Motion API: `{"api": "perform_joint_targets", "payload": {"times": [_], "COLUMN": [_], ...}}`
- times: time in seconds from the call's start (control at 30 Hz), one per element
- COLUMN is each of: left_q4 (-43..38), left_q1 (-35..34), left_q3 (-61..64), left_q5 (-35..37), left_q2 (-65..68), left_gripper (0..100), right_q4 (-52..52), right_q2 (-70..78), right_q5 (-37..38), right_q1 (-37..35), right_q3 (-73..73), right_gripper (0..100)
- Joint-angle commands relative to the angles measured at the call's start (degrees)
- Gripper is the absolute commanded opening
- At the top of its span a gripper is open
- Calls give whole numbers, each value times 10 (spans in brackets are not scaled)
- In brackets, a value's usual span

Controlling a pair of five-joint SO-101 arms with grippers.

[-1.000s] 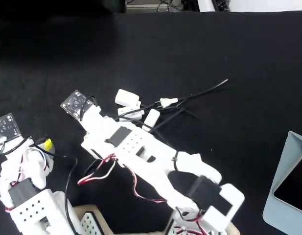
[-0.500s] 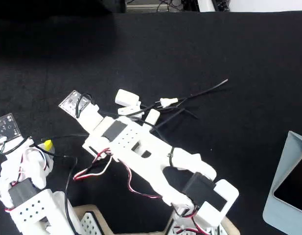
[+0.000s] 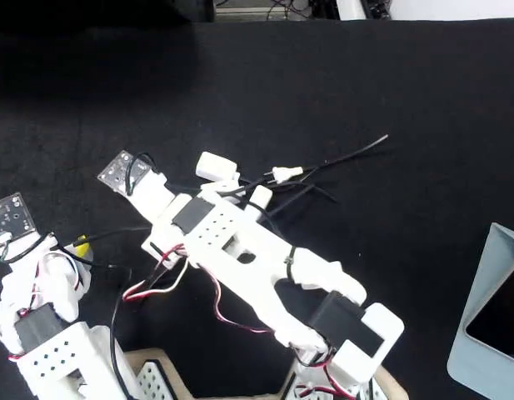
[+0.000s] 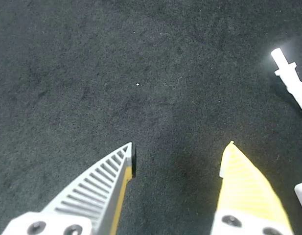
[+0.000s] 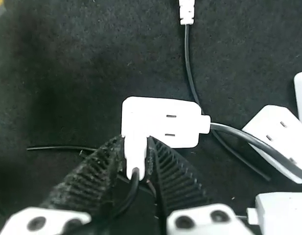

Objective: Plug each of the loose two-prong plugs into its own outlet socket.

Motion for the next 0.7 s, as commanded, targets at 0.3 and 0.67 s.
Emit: {"api": "perform_joint_targets", "payload": {"times": [0.3, 0.67], "left_q4": [-11, -11], "left_q1": [-1, -1], "left_q3": [-1, -1], "left_q5": [1, 1], "left_q2": [-5, -5], "left_gripper": [285, 285], "right_q4": [10, 50], "right_q2": [41, 64], "right_q5": [4, 2], "right_q1": [4, 4], "right_q3": [-50, -85], "right_gripper": [12, 12]}}
